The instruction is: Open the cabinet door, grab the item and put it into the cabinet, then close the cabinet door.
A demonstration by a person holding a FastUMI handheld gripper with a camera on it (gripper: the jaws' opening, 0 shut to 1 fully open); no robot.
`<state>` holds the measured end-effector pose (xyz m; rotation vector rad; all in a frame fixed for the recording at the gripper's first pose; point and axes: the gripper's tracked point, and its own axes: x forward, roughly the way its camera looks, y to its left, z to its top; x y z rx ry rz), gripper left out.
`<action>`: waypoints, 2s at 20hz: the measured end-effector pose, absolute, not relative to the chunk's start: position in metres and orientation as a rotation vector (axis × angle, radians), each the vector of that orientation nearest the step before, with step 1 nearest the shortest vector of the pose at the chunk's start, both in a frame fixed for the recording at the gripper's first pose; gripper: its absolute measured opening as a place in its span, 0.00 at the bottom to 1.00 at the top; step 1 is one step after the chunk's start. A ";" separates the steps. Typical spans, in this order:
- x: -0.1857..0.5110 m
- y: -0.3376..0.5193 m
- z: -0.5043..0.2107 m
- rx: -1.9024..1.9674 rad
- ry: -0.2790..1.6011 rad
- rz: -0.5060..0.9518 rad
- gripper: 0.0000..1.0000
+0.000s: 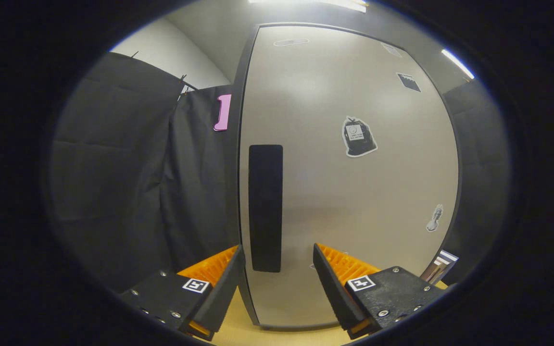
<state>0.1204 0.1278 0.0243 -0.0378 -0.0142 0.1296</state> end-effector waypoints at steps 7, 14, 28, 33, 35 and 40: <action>0.121 0.139 0.024 -0.041 -0.022 0.122 0.36; 0.117 0.139 0.025 -0.058 -0.007 0.155 0.29; 0.080 0.134 0.026 -0.061 0.030 0.284 0.28; 0.062 0.128 0.027 -0.060 0.029 0.336 0.28; 0.059 0.126 0.027 -0.054 0.027 0.379 0.28; 0.053 0.118 0.027 -0.056 0.026 0.507 0.28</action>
